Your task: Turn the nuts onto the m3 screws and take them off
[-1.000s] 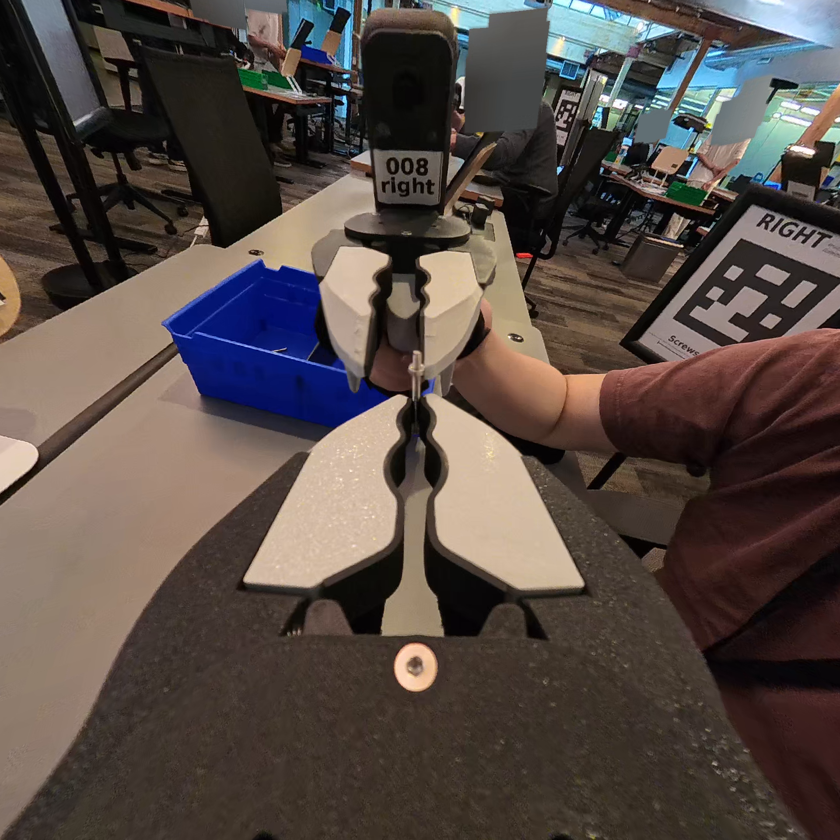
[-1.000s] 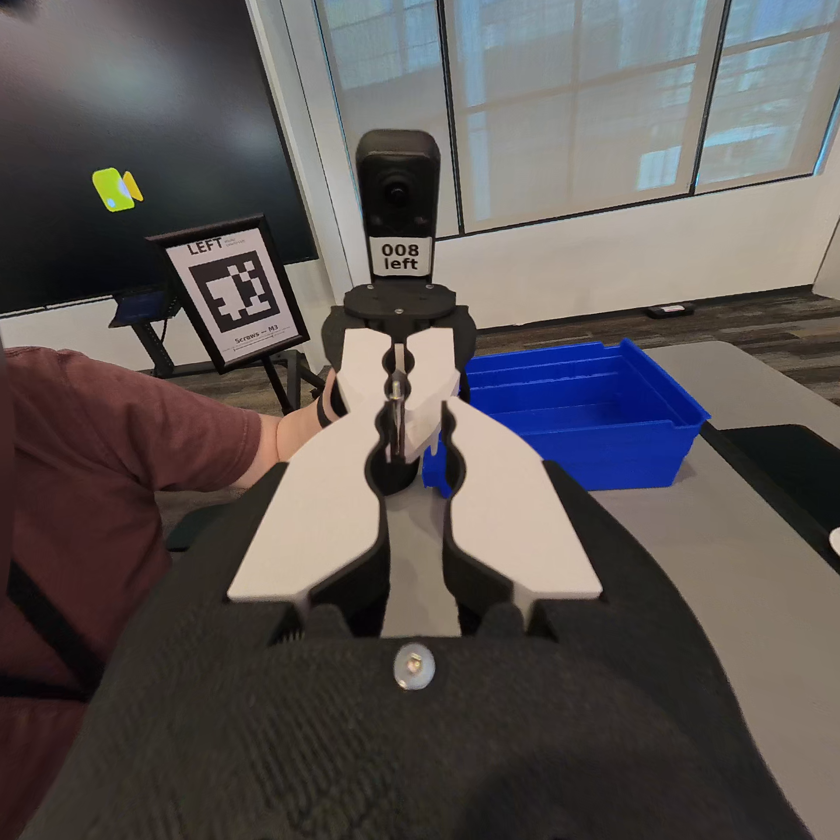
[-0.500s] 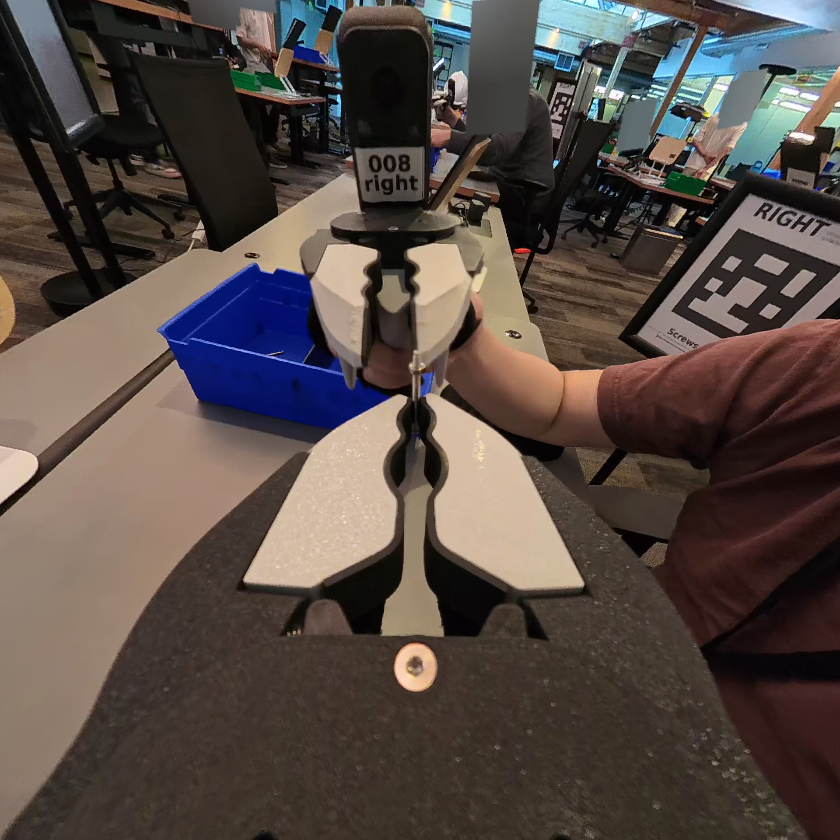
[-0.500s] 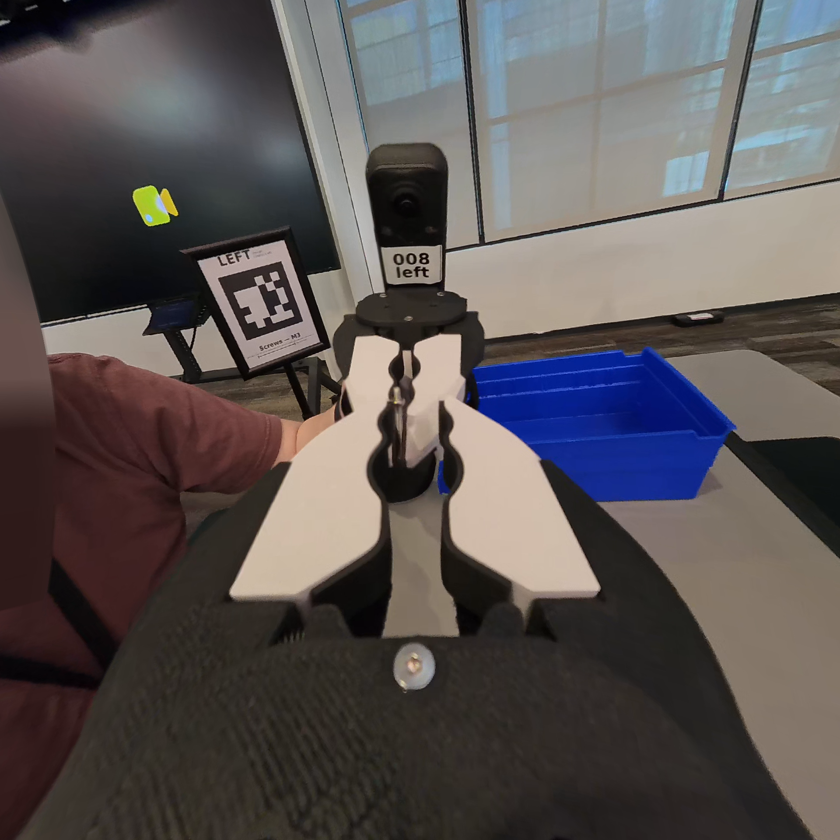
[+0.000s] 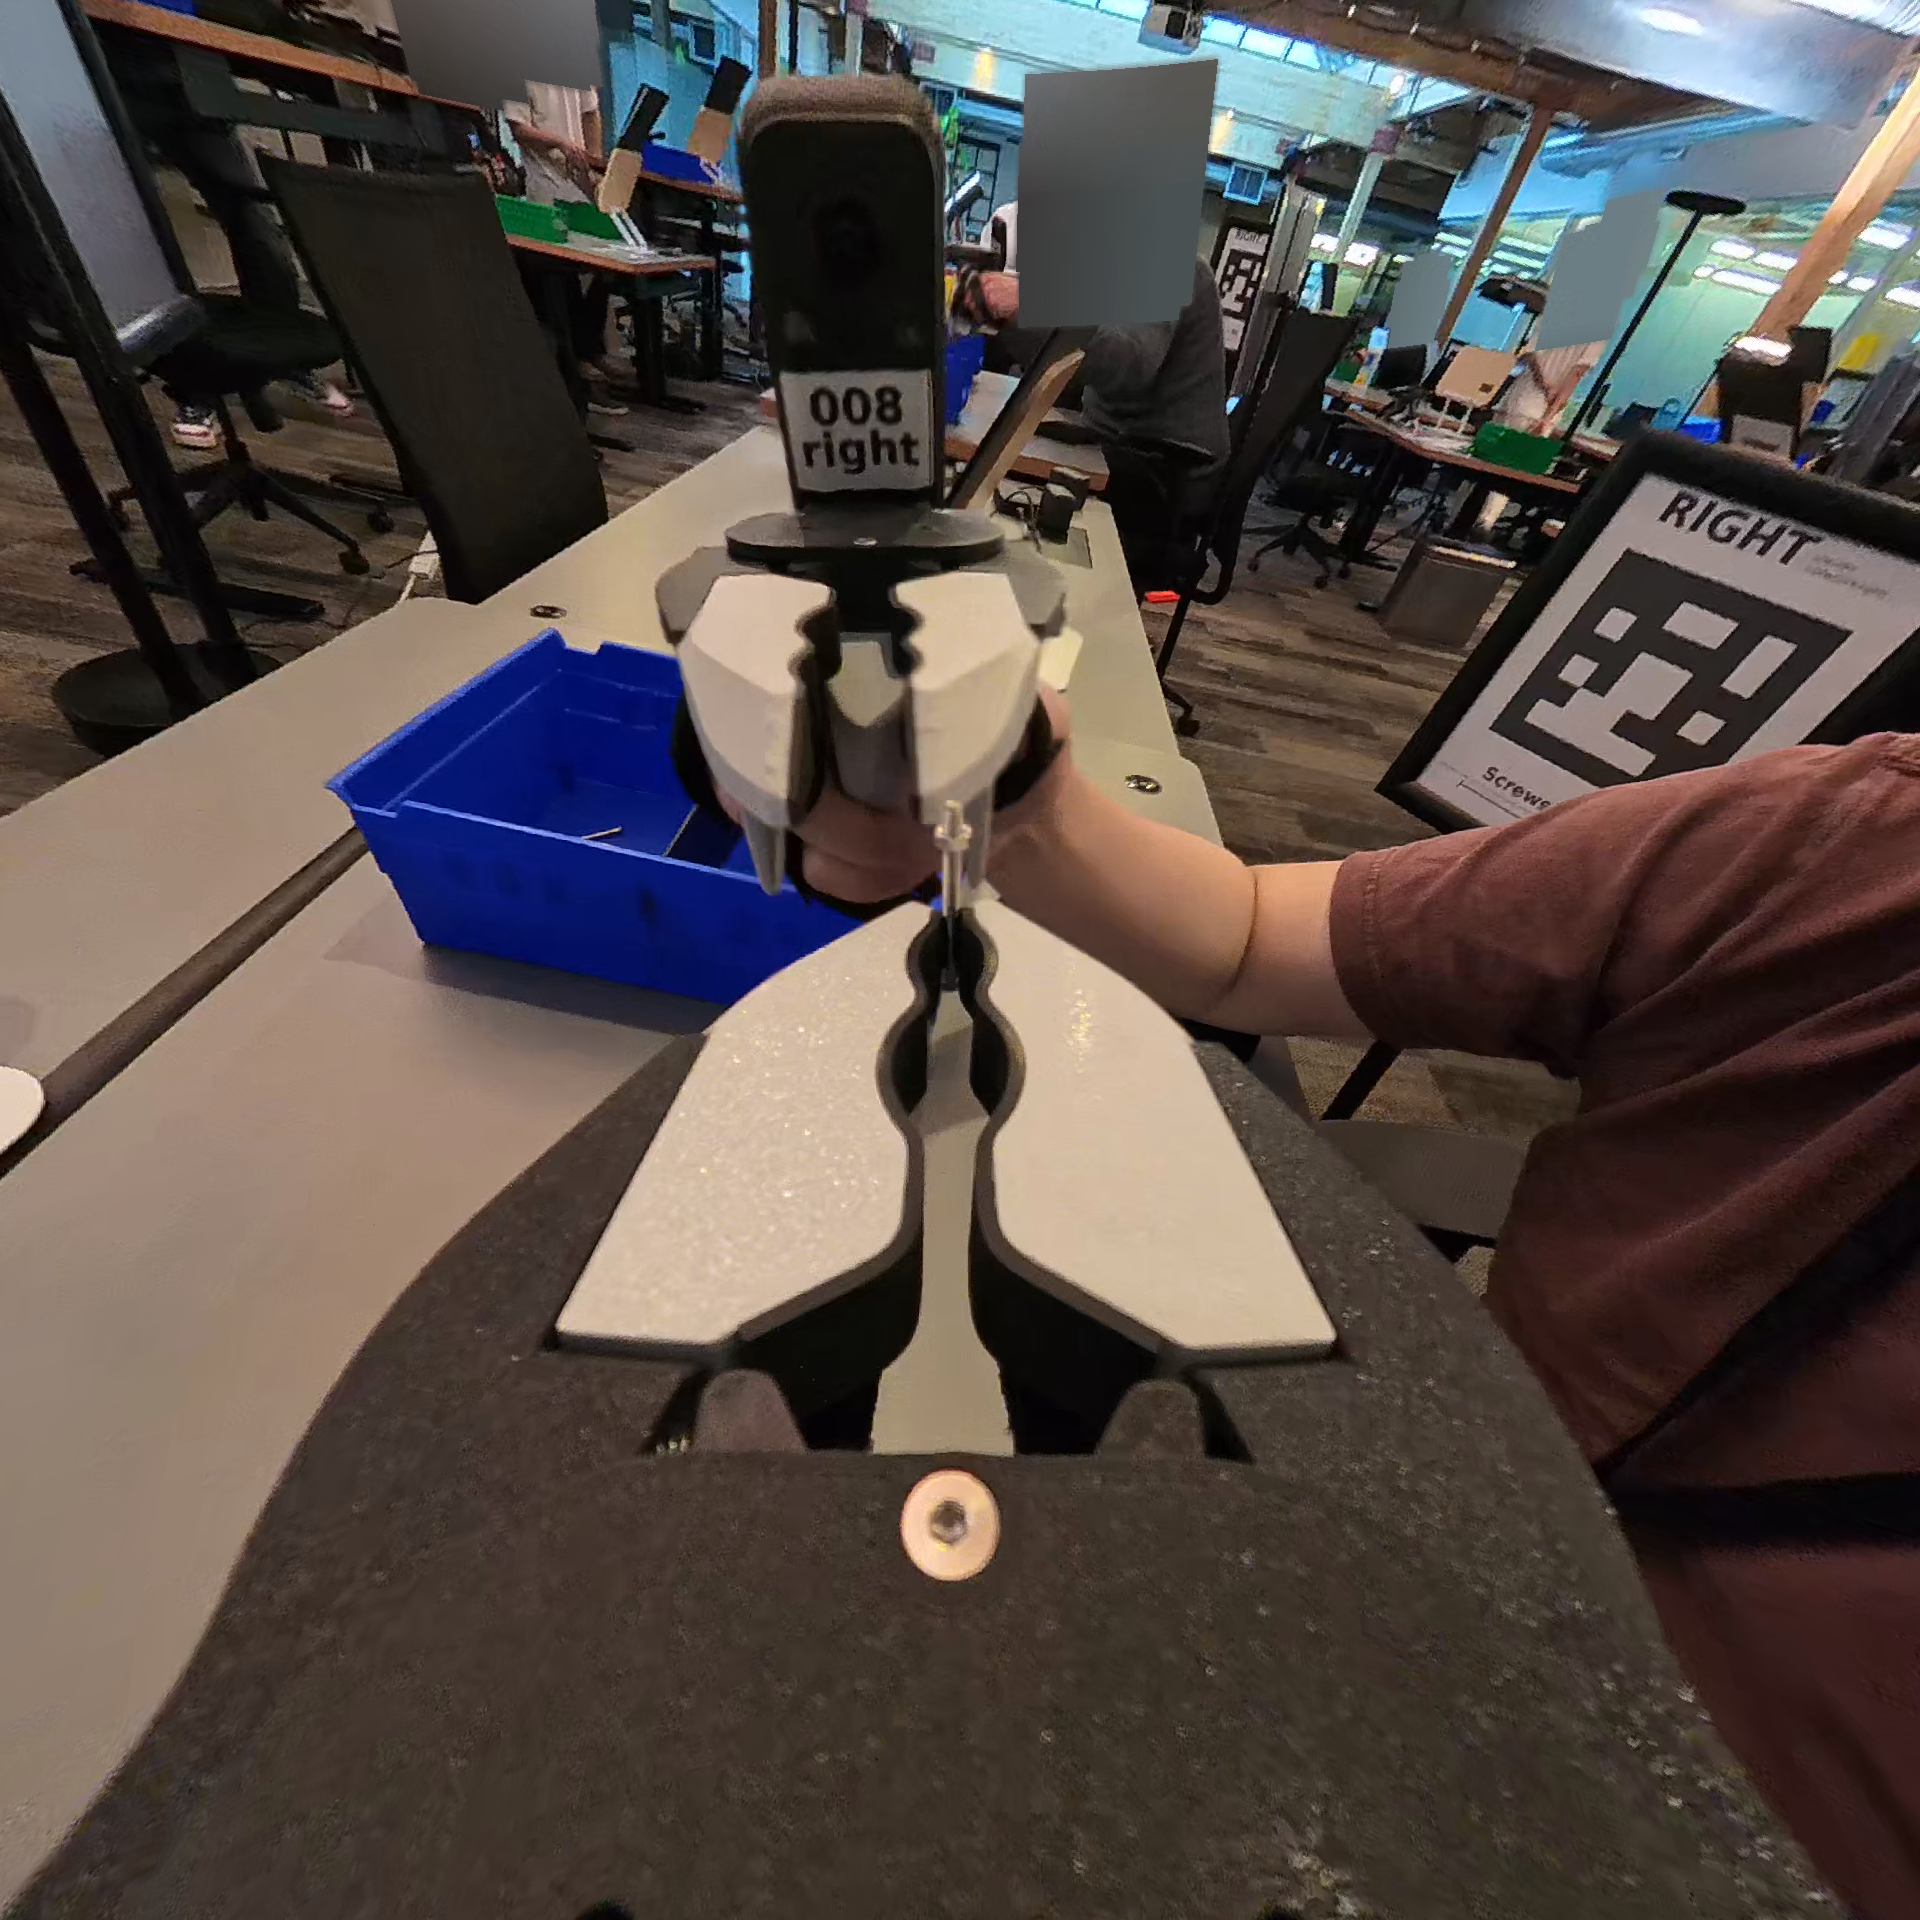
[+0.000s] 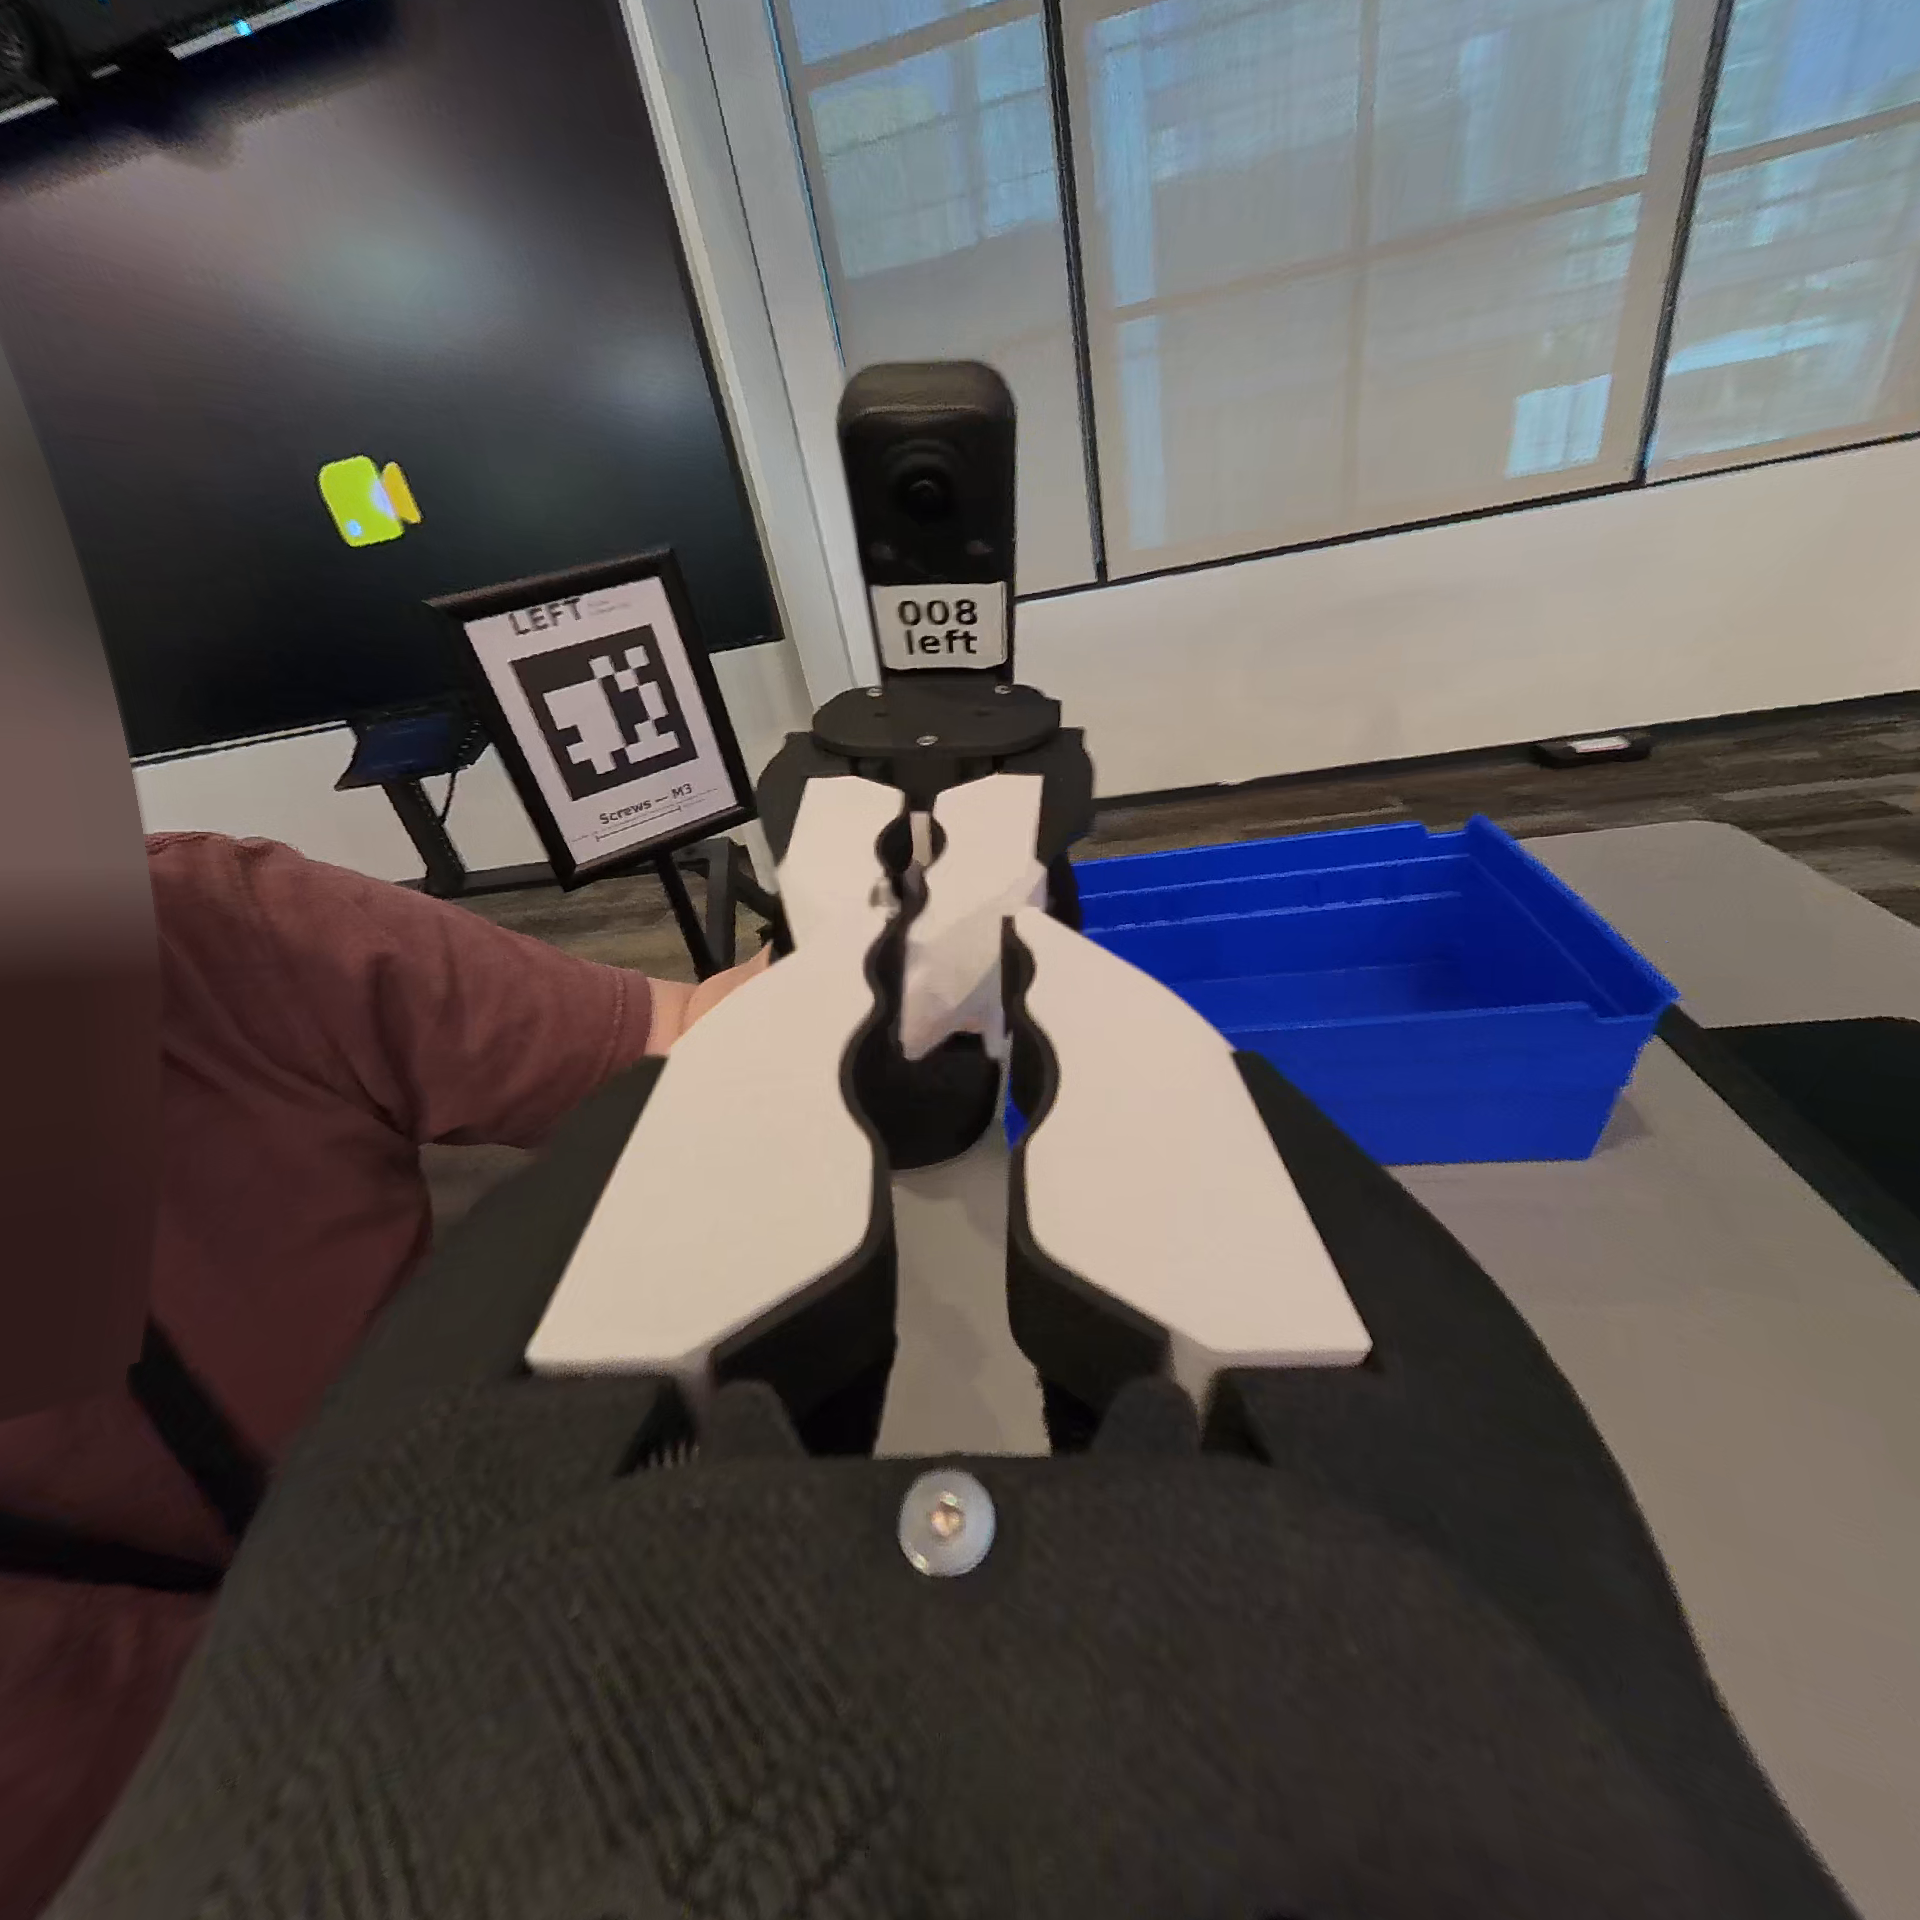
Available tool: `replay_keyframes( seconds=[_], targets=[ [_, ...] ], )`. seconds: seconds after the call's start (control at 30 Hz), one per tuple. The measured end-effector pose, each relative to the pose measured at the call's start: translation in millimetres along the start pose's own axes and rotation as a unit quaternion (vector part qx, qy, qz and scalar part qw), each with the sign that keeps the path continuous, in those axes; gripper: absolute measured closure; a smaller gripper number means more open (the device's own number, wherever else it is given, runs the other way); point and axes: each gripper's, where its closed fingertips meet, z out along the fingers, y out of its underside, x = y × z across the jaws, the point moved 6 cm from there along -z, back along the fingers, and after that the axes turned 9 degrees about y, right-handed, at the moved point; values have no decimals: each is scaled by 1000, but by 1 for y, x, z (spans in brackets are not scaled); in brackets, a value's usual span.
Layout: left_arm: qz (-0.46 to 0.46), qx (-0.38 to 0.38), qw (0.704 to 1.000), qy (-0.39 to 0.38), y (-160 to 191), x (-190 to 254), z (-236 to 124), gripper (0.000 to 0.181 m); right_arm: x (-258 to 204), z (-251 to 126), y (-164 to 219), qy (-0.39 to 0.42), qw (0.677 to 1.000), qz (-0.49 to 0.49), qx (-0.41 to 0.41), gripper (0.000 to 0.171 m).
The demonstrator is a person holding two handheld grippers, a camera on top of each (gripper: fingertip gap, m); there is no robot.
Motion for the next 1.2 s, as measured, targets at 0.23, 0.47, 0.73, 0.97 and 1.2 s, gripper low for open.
replay_keyframes(
  seconds=[0.23, 0.47, 0.73, 0.97, 1.2],
  targets=[
    [-1, -3, 1000, 4, 1, 1, 4, 179, -13, 11, 3, -11, 1000, -8, -8, 142],
    [6, -3, 1000, -1, -1, 3, 3, 179, -4, 5, 2, -2, 1000, -2, -10, 140],
    [4, -2, 1000, 9, -1, 6, 6, 179, -15, 11, 0, -18, 1000, -7, 3, 143],
    [3, 8, 1000, 17, -4, 8, 2, 179, -7, 0, -3, -22, 1000, 3, 4, 146],
    [2, 0, 1000, 24, -1, 10, 11, 179, -23, 8, -5, -36, 999, -16, 5, 143]
  ],
)
